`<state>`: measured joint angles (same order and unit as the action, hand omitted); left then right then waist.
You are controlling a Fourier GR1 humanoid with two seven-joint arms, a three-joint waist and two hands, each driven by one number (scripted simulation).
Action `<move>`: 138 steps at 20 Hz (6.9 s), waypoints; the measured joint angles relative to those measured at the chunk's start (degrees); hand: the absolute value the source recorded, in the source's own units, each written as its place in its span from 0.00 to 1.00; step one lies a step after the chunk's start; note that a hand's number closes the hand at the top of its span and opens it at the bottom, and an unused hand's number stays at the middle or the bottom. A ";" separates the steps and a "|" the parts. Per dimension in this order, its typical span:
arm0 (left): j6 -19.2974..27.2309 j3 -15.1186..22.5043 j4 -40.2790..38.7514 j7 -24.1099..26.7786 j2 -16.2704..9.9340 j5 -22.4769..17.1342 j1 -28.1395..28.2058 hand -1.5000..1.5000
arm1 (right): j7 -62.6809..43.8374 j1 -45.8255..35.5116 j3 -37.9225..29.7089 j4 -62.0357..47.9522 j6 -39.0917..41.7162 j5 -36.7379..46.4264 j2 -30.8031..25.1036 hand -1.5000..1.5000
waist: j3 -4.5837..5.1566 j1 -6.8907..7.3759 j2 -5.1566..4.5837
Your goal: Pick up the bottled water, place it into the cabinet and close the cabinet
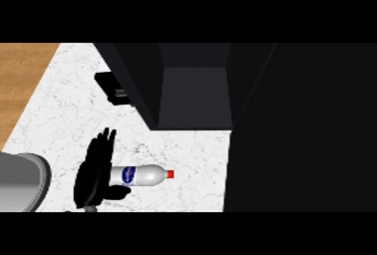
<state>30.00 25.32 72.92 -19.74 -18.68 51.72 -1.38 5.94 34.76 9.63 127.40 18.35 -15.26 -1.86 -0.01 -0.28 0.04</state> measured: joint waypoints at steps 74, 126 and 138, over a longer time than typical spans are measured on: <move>-23.39 -16.28 1.36 27.39 18.30 -77.78 -18.43 1.00 | 3.67 -1.61 3.69 -6.27 -0.72 1.37 -0.43 0.00 | 0.08 -0.10 0.01; 12.84 -7.42 -36.05 26.75 12.72 -55.28 -47.88 0.00 | 2.53 -6.06 5.40 -9.04 0.40 0.32 -1.06 0.00 | 0.02 -5.22 -1.51; 6.48 -16.83 -48.10 39.27 16.23 -60.15 -54.19 0.00 | 4.02 -4.80 5.15 -9.10 1.00 0.11 -1.52 0.00 | -0.30 -4.07 -0.62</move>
<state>36.47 8.49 24.82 19.53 -2.45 -8.43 -55.57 9.96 29.96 14.78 118.30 19.35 -15.14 -3.39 -0.31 -4.35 -0.58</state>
